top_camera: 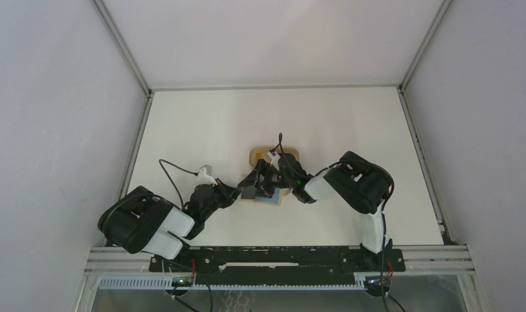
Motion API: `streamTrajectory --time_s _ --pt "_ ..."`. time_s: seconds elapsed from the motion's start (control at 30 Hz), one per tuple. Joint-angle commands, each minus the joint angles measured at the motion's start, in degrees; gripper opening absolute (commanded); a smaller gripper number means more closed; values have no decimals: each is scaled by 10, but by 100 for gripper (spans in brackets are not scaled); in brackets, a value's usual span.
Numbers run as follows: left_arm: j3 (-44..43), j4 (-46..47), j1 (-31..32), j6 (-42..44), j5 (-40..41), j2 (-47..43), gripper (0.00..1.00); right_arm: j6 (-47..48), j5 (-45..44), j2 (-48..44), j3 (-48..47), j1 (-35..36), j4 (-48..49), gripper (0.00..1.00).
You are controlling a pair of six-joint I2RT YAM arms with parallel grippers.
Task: Take the credit cards out of the card holder
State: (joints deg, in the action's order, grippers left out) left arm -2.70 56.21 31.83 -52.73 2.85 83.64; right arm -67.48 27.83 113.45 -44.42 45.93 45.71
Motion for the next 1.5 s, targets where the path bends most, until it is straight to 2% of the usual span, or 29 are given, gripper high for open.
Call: streamTrajectory --time_s 0.0,0.93,1.47 --pt "-3 -29 2 0 -5 12 0 -12 18 -13 -16 2 53 84" --pt "-1 -25 1 -4 -3 14 0 17 14 -88 66 -20 42 81" --pt "0 -8 1 -6 -7 30 0 69 -23 -93 128 -52 -66 62"
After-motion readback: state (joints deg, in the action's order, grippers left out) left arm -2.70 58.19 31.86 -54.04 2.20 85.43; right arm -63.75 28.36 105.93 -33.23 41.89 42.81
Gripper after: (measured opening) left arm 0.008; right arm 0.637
